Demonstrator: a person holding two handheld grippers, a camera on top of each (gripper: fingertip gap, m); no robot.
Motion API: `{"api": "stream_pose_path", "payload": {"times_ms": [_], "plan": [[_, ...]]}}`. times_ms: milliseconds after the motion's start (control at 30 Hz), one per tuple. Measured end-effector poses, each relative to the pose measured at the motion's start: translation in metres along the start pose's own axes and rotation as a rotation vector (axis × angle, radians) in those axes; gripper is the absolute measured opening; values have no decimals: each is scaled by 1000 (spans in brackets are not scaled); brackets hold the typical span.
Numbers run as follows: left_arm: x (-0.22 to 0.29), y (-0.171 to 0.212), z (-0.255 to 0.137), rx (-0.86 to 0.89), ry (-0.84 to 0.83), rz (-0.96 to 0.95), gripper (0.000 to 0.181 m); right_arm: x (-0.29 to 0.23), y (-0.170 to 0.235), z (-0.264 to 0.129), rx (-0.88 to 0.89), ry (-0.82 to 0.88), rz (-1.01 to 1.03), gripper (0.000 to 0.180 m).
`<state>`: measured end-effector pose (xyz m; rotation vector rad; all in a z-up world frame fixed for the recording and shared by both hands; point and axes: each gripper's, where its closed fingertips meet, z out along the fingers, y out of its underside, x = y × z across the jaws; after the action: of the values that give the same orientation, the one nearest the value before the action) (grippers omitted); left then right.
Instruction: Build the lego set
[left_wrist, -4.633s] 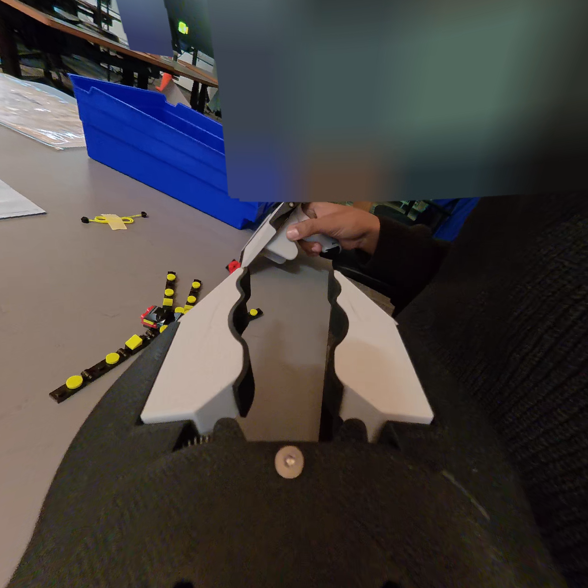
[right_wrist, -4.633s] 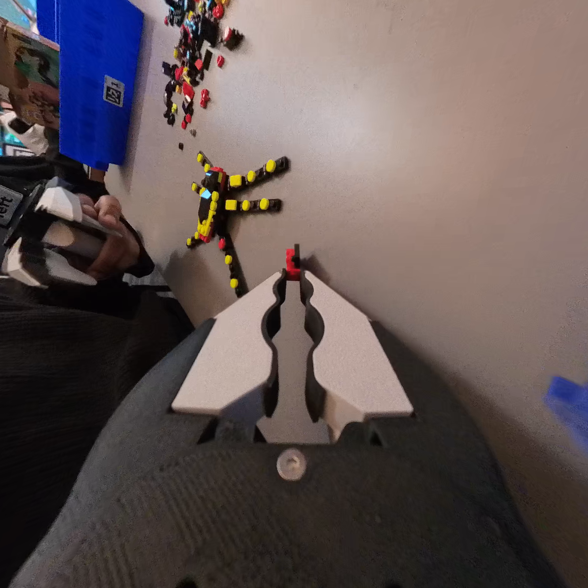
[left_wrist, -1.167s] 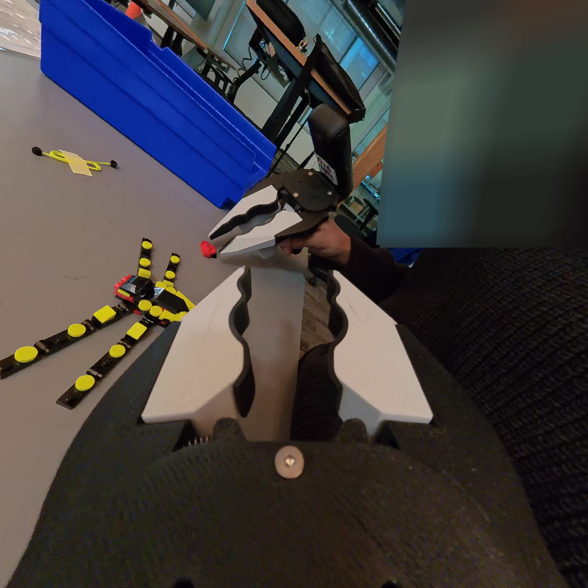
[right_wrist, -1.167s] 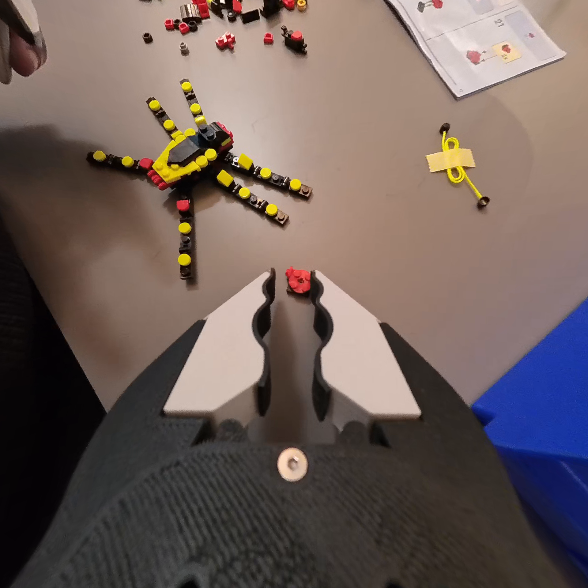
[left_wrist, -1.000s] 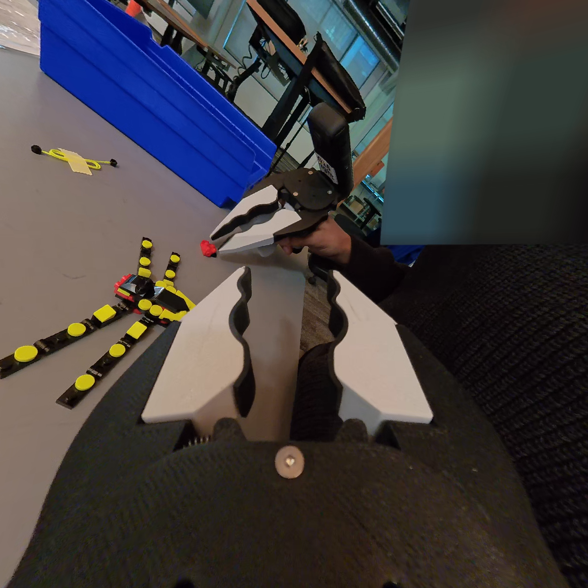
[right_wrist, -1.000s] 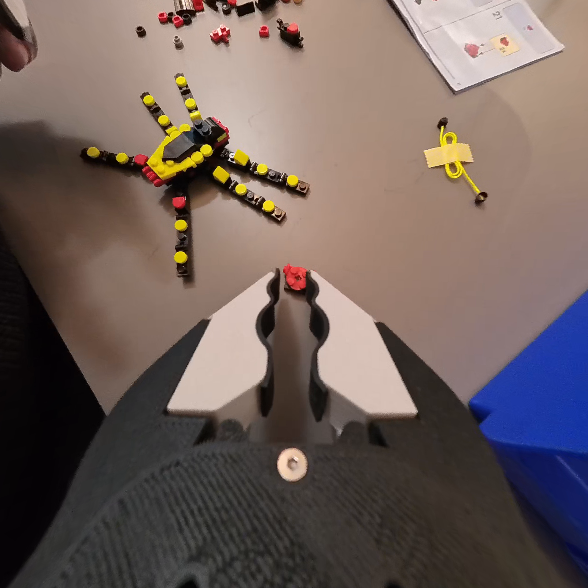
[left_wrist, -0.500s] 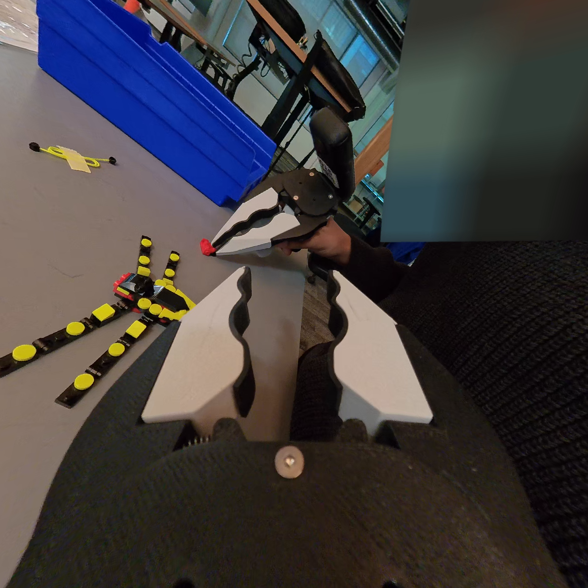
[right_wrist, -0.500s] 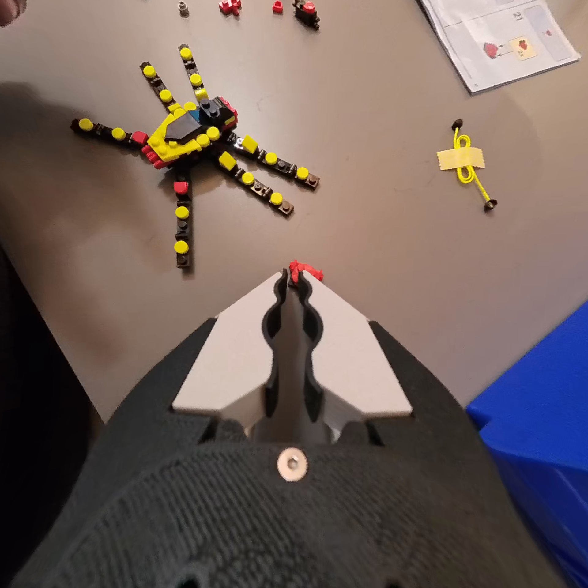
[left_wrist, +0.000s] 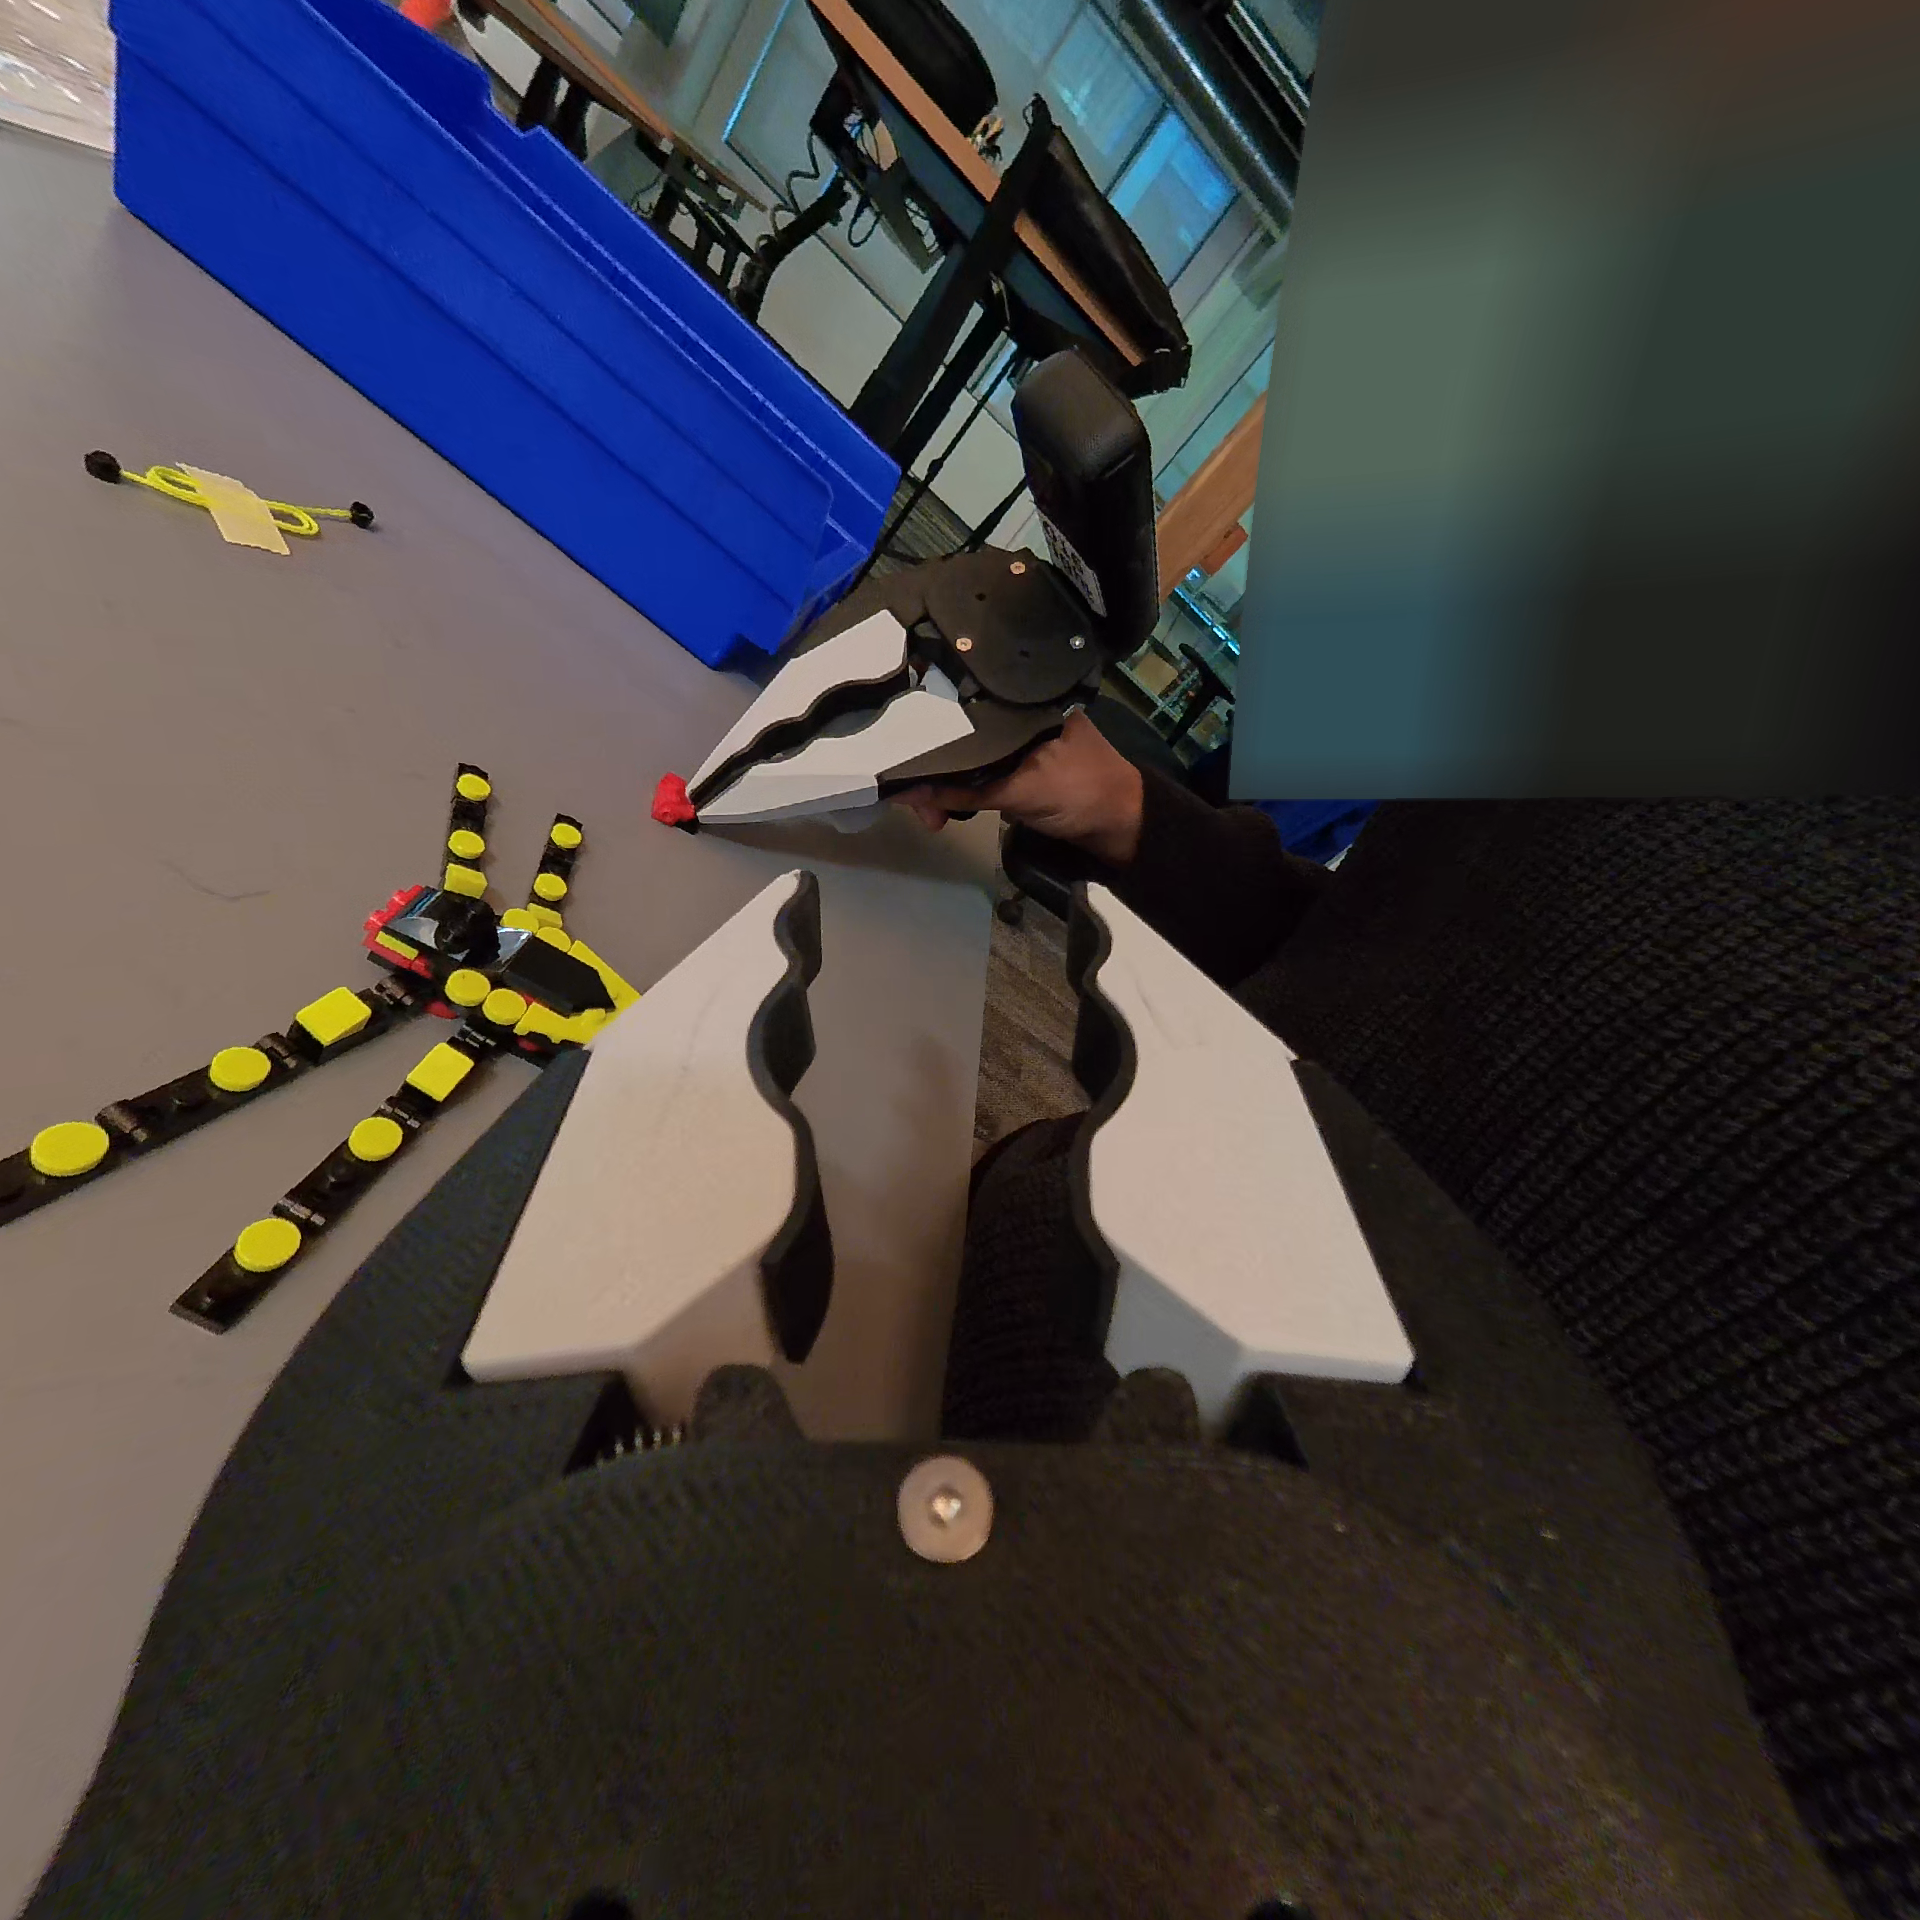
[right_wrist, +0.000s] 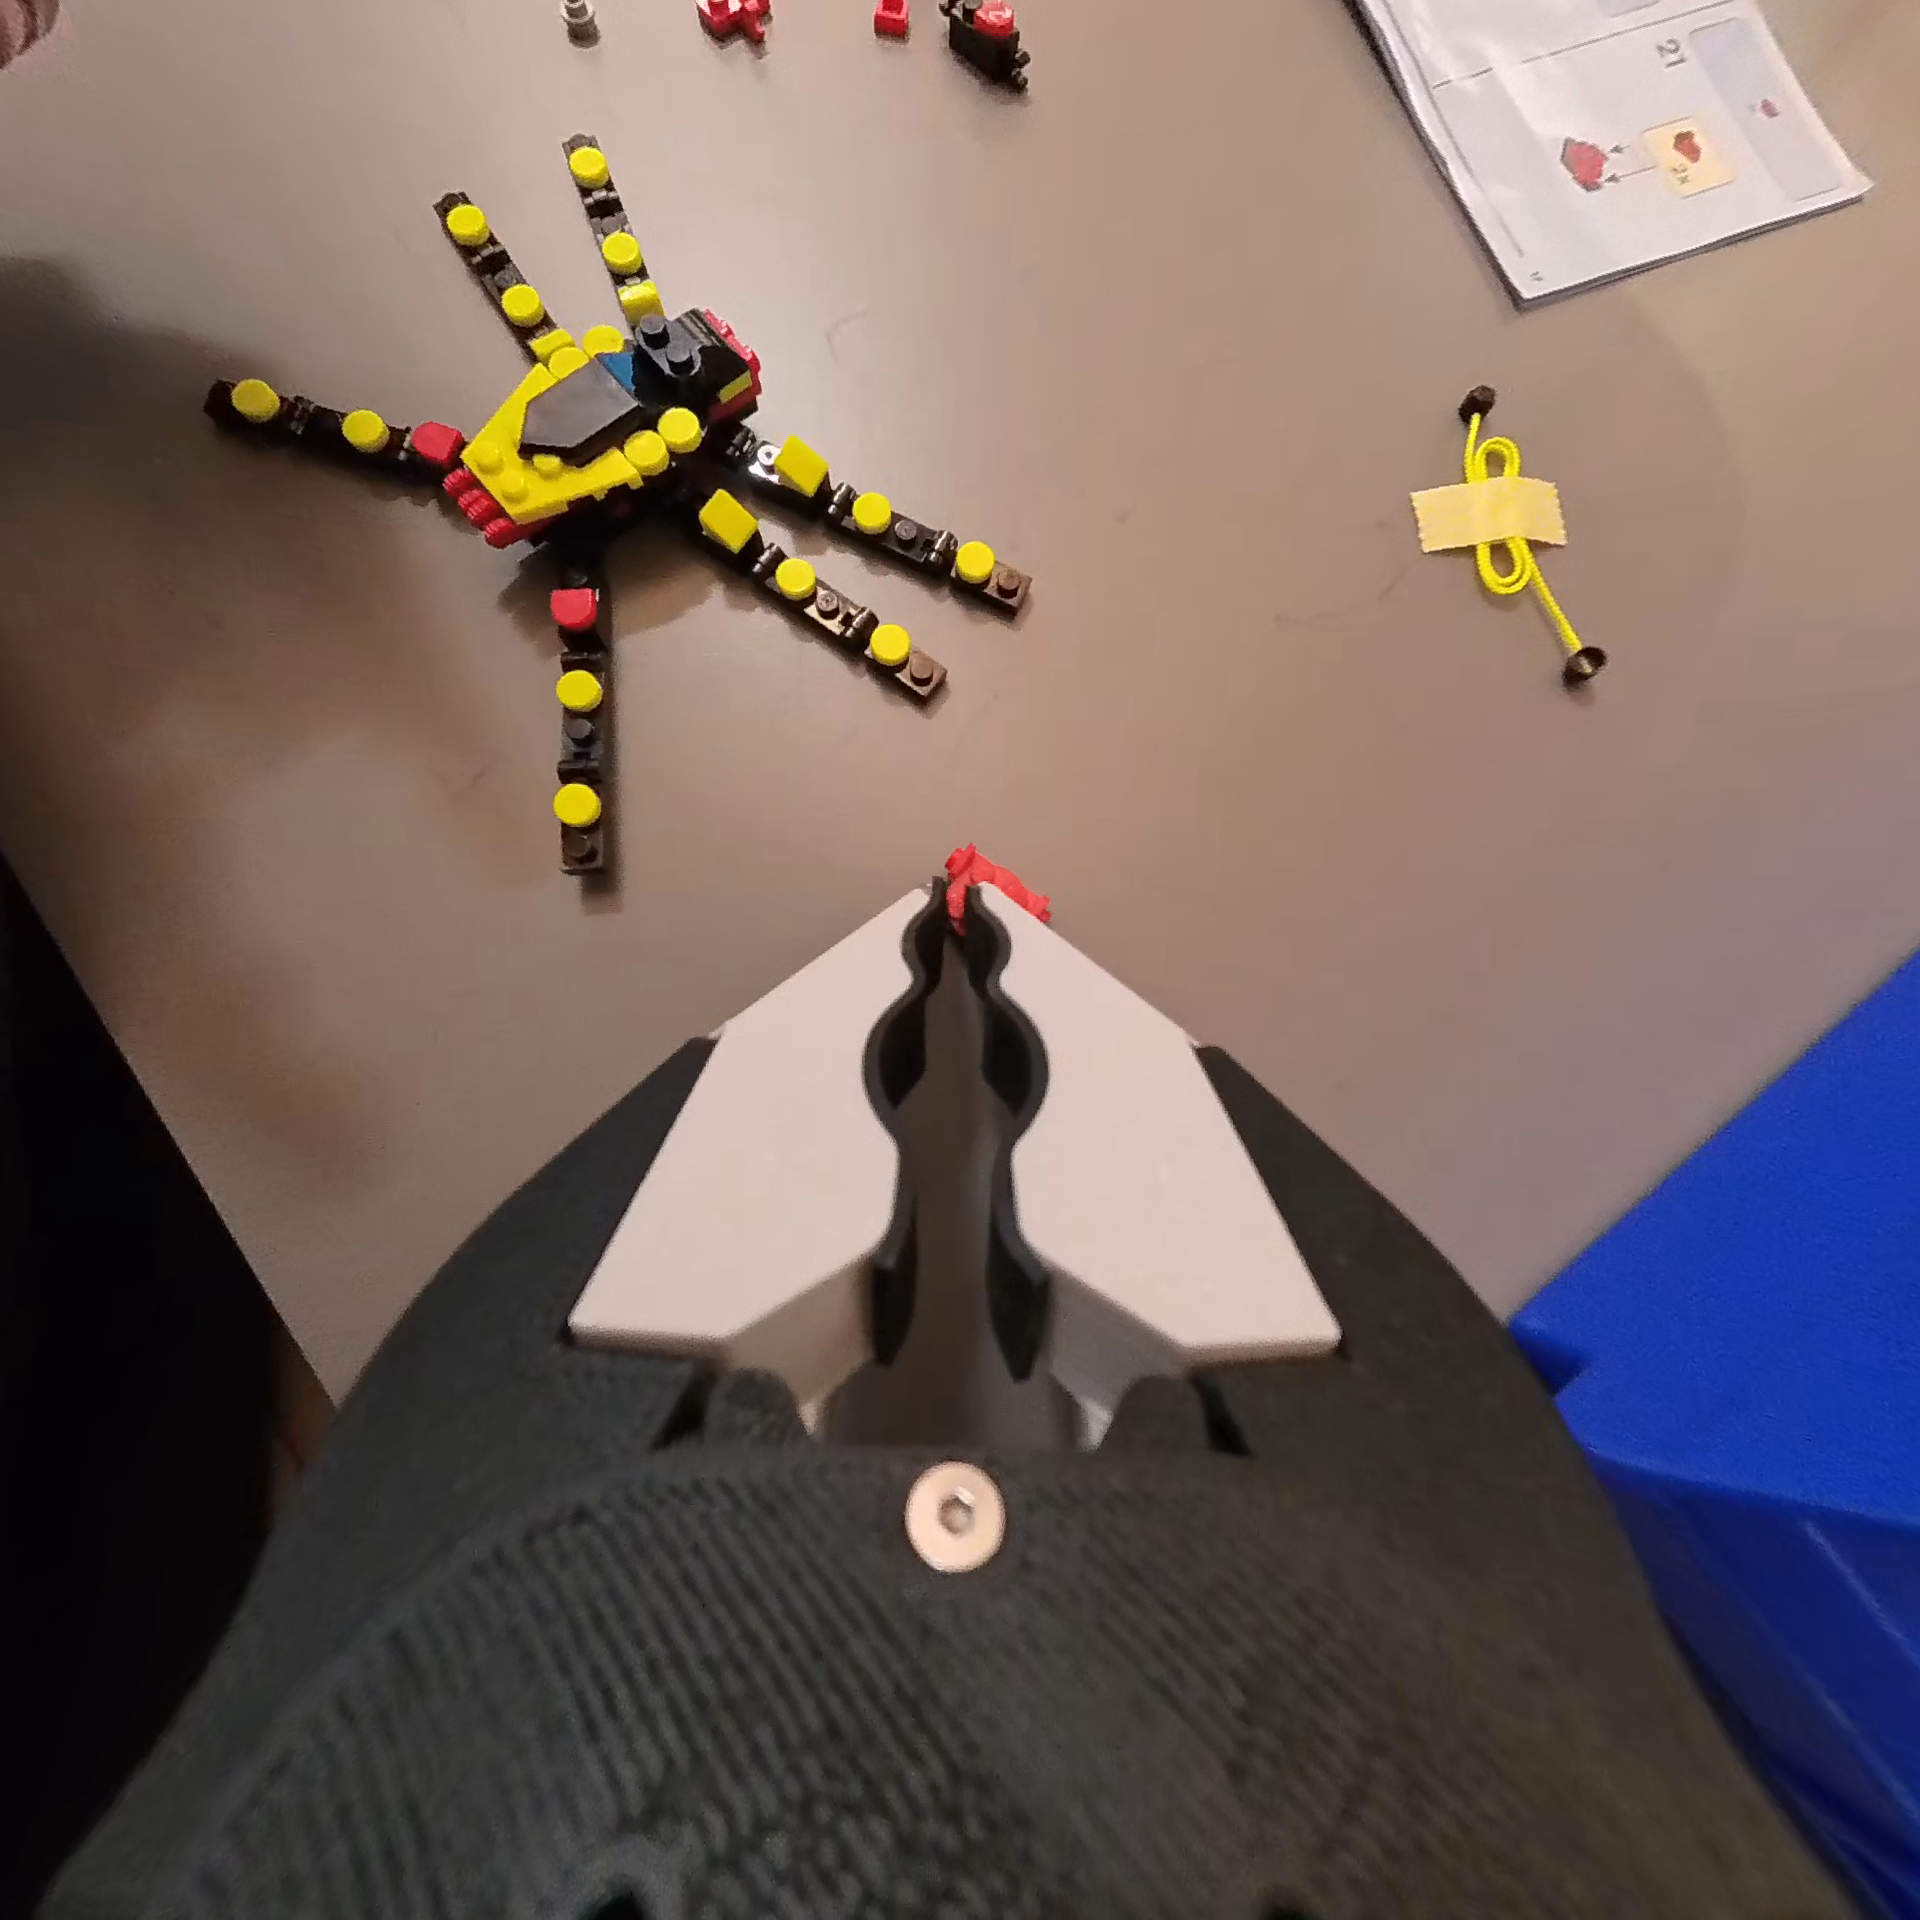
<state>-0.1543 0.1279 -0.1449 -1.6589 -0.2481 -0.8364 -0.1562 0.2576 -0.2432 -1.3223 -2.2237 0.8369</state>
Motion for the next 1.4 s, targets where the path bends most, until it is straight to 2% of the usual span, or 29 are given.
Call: {"api": "stream_pose_path", "payload": {"times_ms": [300, 500, 667, 767, 900, 1100, 1333, 1400], "plan": [[5, 4, 1, -27, 35, -12, 39, 12, 4, -7, 9, 21, 51, 3], [-20, -4, 4, -4, -86, 24, 42, 15, -15, -17, 125, 31, 78, 5], [-77, -38, 10, -23, -354, 54, 47, 14, -23, -23, 176, 39, 80, 5], [-124, -56, 24, -221, -459, 158, 64, 17, -19, -26, 176, 39, 135, 4], [-217, -87, 40, -442, -701, 390, 64, 15, -22, -35, 236, -8, 218, 6], [-275, -106, 88, -535, -734, 348, 58, 19, -15, -38, 224, 11, 257, 7], [-284, -100, 88, -605, -746, 344, 51, 24, -9, -41, 253, -22, 341, 9], [-284, -100, 88, -614, -741, 336, 44, 24, -9, -41, 262, -32, 359, 9]]}}
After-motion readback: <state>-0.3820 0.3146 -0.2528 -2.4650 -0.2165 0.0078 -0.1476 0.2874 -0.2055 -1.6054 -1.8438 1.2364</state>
